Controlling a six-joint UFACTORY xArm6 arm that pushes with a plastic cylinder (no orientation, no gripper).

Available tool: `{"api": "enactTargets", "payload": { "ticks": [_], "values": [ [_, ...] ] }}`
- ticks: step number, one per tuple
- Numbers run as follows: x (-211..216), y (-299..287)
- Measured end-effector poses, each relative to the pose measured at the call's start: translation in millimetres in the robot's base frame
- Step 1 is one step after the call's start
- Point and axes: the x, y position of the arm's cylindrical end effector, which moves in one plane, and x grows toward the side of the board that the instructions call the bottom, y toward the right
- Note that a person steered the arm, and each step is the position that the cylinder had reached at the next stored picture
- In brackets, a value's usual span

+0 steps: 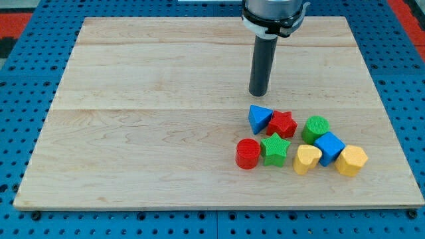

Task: Push the group of blocks to a bit up

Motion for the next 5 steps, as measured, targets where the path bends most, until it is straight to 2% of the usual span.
{"api": "enactTargets", "payload": {
  "ticks": [5],
  "values": [
    [-2.7, -3.3]
  ]
}}
